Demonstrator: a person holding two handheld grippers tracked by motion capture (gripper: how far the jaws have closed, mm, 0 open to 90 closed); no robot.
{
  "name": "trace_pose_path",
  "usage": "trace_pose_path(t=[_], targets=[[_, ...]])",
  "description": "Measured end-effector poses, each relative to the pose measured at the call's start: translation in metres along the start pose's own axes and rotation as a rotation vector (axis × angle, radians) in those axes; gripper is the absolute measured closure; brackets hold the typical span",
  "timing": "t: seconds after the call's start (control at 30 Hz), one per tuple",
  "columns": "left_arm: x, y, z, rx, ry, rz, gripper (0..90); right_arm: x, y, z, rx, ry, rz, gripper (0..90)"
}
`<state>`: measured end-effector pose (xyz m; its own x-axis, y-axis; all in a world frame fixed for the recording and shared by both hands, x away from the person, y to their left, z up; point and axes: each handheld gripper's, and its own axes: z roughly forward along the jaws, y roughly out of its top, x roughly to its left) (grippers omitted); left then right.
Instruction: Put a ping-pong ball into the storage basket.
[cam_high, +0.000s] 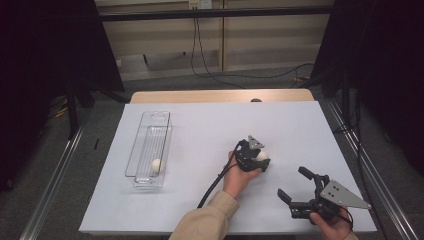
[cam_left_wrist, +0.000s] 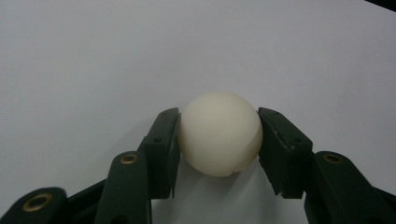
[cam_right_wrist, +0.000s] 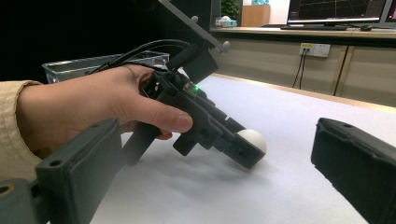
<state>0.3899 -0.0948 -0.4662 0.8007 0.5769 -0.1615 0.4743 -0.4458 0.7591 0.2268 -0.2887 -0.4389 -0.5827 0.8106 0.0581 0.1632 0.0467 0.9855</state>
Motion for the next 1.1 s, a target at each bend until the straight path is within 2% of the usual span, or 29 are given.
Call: trace_pose_path(t=[0.5, 1.1], targets=[[0.001, 0.001, -0.004, 0.003, -0.025, -0.026, 51.1, 0.000, 0.000, 0.000, -0.001, -0.002, 0.000, 1.8], [0.005, 0.004, -0.016, -0.004, -0.035, -0.030, 51.1, 0.000, 0.000, 0.000, -0.002, -0.002, 0.001, 1.8]])
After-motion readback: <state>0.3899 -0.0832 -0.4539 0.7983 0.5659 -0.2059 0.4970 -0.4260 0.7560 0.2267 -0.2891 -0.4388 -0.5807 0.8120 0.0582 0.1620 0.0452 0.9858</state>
